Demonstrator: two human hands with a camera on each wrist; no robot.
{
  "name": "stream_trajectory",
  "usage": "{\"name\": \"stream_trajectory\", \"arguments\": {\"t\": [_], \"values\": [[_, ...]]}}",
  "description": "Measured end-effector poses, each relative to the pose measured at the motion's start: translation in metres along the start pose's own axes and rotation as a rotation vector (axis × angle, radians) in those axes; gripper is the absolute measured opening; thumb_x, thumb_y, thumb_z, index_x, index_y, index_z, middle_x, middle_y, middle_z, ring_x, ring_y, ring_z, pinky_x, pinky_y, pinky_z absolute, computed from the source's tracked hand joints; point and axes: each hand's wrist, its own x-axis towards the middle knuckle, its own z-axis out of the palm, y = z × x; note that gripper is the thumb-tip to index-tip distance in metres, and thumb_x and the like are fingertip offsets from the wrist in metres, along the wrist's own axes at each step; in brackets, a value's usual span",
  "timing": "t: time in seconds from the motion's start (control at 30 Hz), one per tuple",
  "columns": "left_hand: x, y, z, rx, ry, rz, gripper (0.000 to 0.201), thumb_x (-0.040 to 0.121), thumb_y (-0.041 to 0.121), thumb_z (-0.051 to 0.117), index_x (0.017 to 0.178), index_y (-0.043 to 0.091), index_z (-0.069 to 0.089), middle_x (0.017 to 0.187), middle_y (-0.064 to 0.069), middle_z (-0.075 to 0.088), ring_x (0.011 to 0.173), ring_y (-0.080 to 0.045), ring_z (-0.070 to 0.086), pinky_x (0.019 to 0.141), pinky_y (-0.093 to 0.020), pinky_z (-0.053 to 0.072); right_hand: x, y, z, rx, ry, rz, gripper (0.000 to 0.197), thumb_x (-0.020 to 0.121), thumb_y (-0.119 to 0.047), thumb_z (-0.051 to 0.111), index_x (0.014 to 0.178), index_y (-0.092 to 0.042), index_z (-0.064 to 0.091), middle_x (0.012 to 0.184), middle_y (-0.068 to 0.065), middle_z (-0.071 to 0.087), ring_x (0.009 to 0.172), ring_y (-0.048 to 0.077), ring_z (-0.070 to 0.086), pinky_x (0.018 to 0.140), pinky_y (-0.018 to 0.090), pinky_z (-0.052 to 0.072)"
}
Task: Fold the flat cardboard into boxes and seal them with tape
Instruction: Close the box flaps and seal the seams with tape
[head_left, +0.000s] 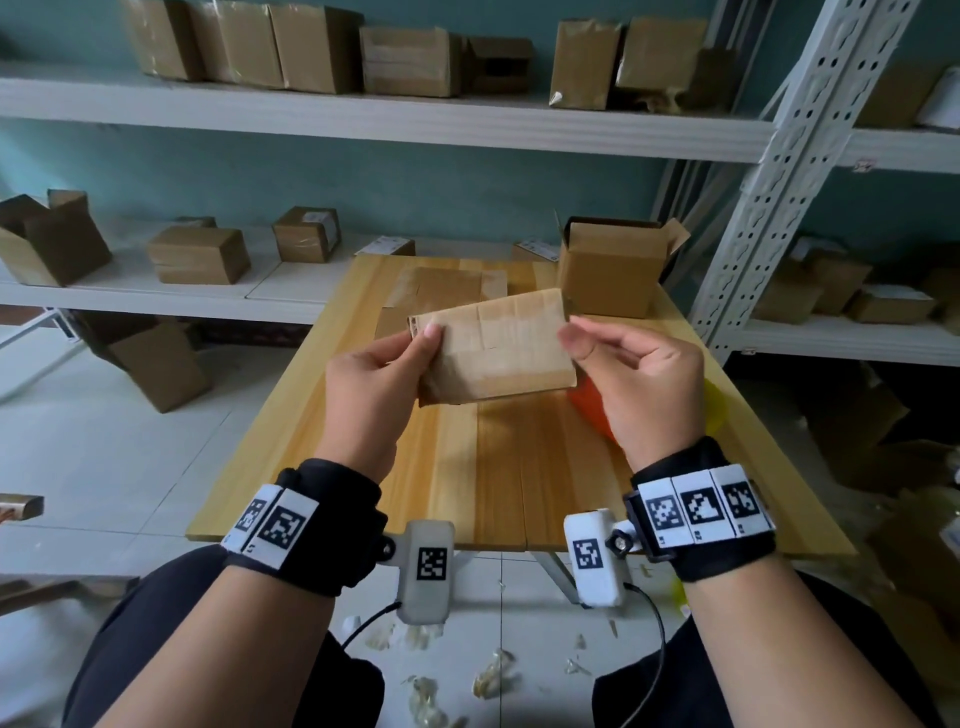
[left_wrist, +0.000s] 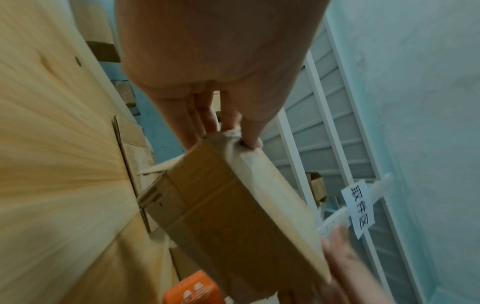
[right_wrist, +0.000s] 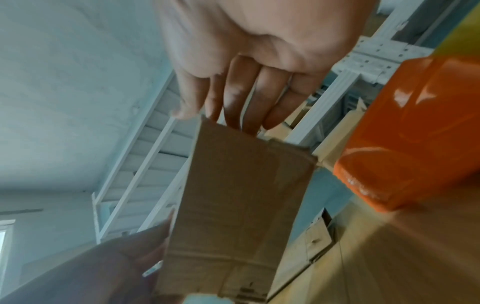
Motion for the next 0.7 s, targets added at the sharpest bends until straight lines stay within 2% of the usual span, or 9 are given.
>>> {"name": "stream_trajectory", "arguments": {"t": [0.07,0.17,0.23,0.3,0.37,0.47,0.53,0.6,0.7], "values": [[-0.001,-0.004,0.002,0.020,0.049,0.028,0.025,0.099,0.033,0.075,0.107,0.010,0.084,0.091,0.001,0.082,0.084,-0.008,0.075,0.078,-0.039,0.065,-0.004,0.001,0.005,0.008,-0.035,-0.014,0.032,0.084,-0.026,0.086,0.112,-0.011,0.080,0.098,-0.016,0.076,0.093,-0.006,0.074,0.077,0.012,0.058],[-0.003,0.000,0.004,0.004,0.042,0.038,0.039,0.094,0.047,0.076,0.105,0.010,0.083,0.086,0.003,0.078,0.081,-0.010,0.074,0.076,-0.035,0.064,-0.005,0.001,0.006,0.077,-0.039,-0.051,0.023,0.086,-0.018,0.084,0.108,-0.014,0.079,0.096,-0.023,0.076,0.093,-0.005,0.074,0.077,0.011,0.056],[-0.002,0.003,0.003,0.000,0.000,0.032,0.053,0.087,0.057,0.077,0.105,0.007,0.081,0.086,0.001,0.076,0.080,-0.012,0.071,0.076,-0.034,0.062,-0.004,0.000,0.005,0.159,-0.063,-0.068,0.017,0.087,-0.015,0.082,0.103,-0.014,0.079,0.097,-0.018,0.080,0.096,0.004,0.076,0.082,0.020,0.060],[-0.003,0.002,0.005,0.051,-0.075,0.057,0.064,0.083,0.062,0.081,0.115,0.007,0.076,0.098,0.001,0.078,0.090,-0.015,0.074,0.080,-0.034,0.060,-0.005,0.000,0.008,0.199,-0.133,-0.053,0.019,0.084,-0.014,0.085,0.102,-0.014,0.080,0.106,-0.007,0.081,0.102,0.013,0.077,0.089,0.033,0.062],[-0.005,-0.003,0.009,0.098,-0.162,0.057,0.081,0.076,0.064,0.087,0.133,0.010,0.064,0.117,-0.002,0.078,0.107,-0.018,0.076,0.091,-0.038,0.062,-0.011,0.000,0.015,0.150,-0.211,-0.059,0.029,0.079,-0.014,0.089,0.106,-0.014,0.080,0.114,-0.004,0.079,0.107,0.012,0.076,0.094,0.035,0.061],[-0.006,-0.009,0.013,0.155,-0.178,-0.004,0.134,0.052,0.077,0.092,0.150,0.007,0.033,0.129,0.005,0.068,0.110,0.002,0.071,0.093,-0.027,0.059,-0.022,-0.002,0.024,0.056,-0.309,-0.130,0.039,0.078,-0.012,0.090,0.115,-0.016,0.079,0.122,-0.007,0.076,0.113,0.003,0.072,0.098,0.025,0.057],[-0.004,-0.010,0.014,0.178,-0.176,-0.031,0.154,0.046,0.081,0.092,0.159,0.008,0.017,0.144,0.003,0.060,0.127,-0.001,0.063,0.107,-0.034,0.054,-0.025,-0.004,0.027,0.071,-0.337,-0.142,0.043,0.079,-0.011,0.090,0.120,-0.016,0.078,0.121,-0.007,0.076,0.114,0.004,0.072,0.101,0.028,0.057],[-0.004,-0.007,0.013,0.135,-0.166,-0.026,0.137,0.055,0.073,0.095,0.156,0.012,0.025,0.147,0.000,0.060,0.130,-0.008,0.063,0.110,-0.040,0.053,-0.025,-0.005,0.028,0.069,-0.351,-0.155,0.043,0.079,-0.011,0.090,0.120,-0.018,0.078,0.123,-0.008,0.076,0.118,0.005,0.070,0.103,0.032,0.057],[-0.010,0.001,0.014,0.066,-0.120,0.028,0.092,0.068,0.054,0.097,0.135,0.017,0.045,0.126,0.001,0.071,0.113,-0.006,0.072,0.091,-0.028,0.058,-0.024,-0.005,0.026,0.052,-0.367,-0.158,0.048,0.077,-0.014,0.091,0.122,-0.021,0.074,0.130,-0.009,0.072,0.124,0.004,0.067,0.106,0.034,0.055]]}}
